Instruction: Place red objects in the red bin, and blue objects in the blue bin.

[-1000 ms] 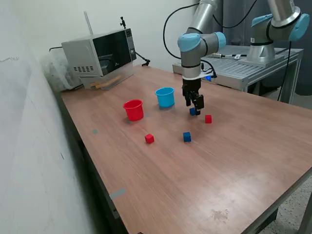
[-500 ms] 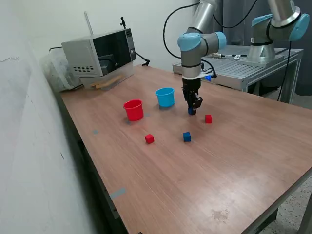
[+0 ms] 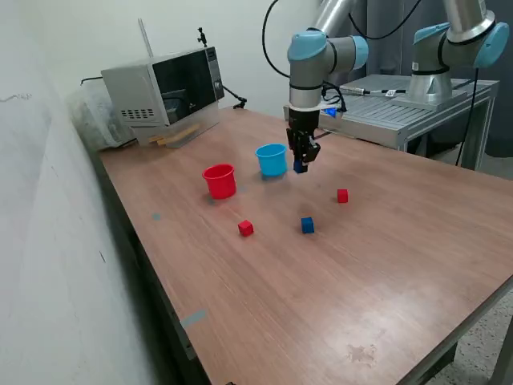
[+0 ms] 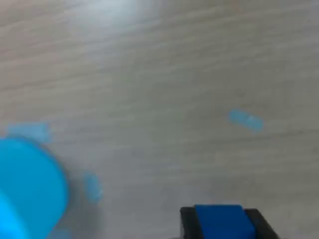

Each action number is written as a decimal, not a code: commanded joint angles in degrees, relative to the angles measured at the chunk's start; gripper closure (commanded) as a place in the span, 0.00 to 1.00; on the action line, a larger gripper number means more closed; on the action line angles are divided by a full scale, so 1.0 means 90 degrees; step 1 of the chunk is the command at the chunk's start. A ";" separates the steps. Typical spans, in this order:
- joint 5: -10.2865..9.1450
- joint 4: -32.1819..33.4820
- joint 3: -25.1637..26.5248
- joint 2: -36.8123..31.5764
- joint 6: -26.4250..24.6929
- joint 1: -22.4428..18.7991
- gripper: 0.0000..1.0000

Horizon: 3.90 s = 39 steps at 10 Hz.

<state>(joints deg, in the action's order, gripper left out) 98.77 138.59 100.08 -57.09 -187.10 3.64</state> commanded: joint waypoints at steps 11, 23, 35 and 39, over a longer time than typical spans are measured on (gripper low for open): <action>0.0247 -0.0731 0.0081 -0.0560 0.1159 0.0518 0.00; -0.1564 -0.2358 -0.2278 0.0921 -0.0194 -0.1440 0.00; -0.1375 -0.2274 -0.3815 0.2105 -0.2765 -0.1411 0.00; -0.1150 -0.2274 -0.3815 0.2164 -0.2756 -0.1157 0.00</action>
<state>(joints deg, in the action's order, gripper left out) 87.53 118.06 65.96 -38.28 -211.72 -8.30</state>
